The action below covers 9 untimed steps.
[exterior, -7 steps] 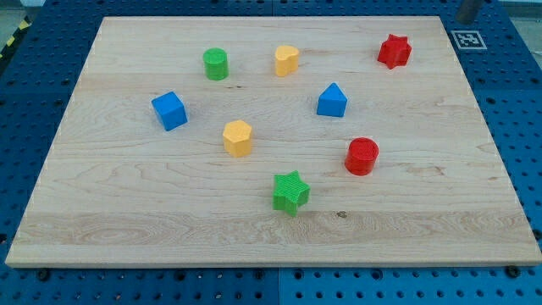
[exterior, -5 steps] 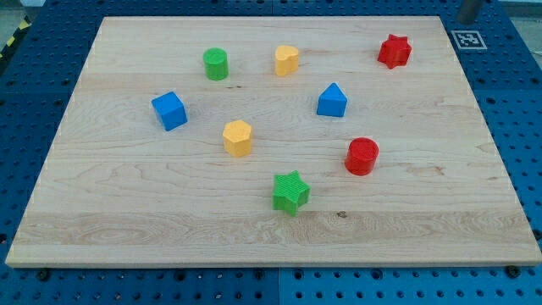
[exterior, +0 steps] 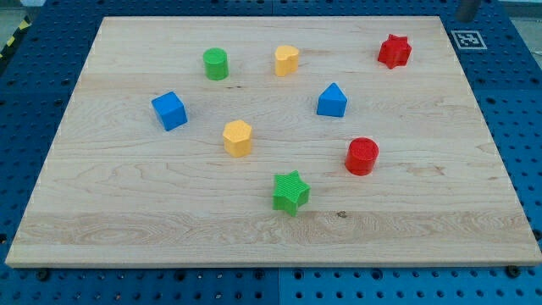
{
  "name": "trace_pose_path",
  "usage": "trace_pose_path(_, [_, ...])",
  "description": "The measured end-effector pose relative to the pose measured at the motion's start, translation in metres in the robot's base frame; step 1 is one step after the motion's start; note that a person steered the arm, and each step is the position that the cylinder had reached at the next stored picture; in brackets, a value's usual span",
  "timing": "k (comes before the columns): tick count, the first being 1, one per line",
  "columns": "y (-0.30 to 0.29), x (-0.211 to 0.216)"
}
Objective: Move the red star down a bit
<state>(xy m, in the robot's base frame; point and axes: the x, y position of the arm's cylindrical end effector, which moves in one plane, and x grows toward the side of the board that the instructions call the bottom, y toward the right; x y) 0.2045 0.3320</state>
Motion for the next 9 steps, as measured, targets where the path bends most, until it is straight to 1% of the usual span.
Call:
trace_pose_path(1, [-0.031,0.017])
trace_pose_path(2, [-0.048,0.017])
trace_pose_path(3, [-0.104,0.019])
trace_pose_path(4, [-0.122,0.034])
trace_pose_path(5, [-0.133,0.069])
trace_pose_path(7, [-0.158,0.101])
trace_pose_path(8, [-0.15,0.133])
trace_pose_path(9, [-0.146,0.175])
